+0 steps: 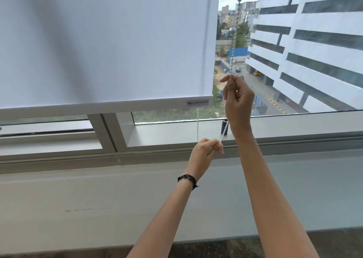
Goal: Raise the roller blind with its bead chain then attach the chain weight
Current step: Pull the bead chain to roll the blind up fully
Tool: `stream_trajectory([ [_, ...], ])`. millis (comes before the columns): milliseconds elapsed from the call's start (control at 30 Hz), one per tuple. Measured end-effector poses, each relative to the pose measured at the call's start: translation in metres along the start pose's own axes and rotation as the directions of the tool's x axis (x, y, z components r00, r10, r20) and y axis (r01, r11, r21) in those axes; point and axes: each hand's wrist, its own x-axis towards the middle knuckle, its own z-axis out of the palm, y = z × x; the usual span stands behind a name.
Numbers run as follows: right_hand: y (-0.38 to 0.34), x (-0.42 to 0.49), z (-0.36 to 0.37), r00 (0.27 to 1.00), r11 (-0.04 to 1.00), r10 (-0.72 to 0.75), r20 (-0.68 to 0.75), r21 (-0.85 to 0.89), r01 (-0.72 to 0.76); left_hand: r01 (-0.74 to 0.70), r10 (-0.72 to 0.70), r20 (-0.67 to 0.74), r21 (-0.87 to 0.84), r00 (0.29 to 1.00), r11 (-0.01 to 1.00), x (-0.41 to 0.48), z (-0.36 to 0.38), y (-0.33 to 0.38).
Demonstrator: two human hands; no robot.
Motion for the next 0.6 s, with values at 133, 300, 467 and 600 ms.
stream_trajectory([
  [133, 0.000, 0.001, 0.000, 1.000, 1.000, -0.014, 0.013, -0.005, 0.014, 0.086, -0.094, -0.011, -0.303, 0.995, 0.949, 0.004, -0.002, 0.013],
  [300, -0.002, 0.002, -0.003, 0.999, 0.999, -0.025, 0.034, -0.020, 0.025, 0.019, -0.074, -0.121, -0.405, 0.990, 0.914, 0.028, -0.020, 0.050],
  [467, -0.004, 0.005, -0.005, 0.999, 0.998, -0.017, 0.041, -0.057, 0.019, 0.044, -0.175, -0.197, -0.533, 0.965, 0.845, 0.051, -0.036, 0.085],
  [600, -0.005, 0.005, -0.009, 0.999, 0.997, -0.016, 0.041, -0.077, 0.020, 0.088, -0.202, -0.136, -0.579, 0.970, 0.810, 0.055, -0.046, 0.103],
])
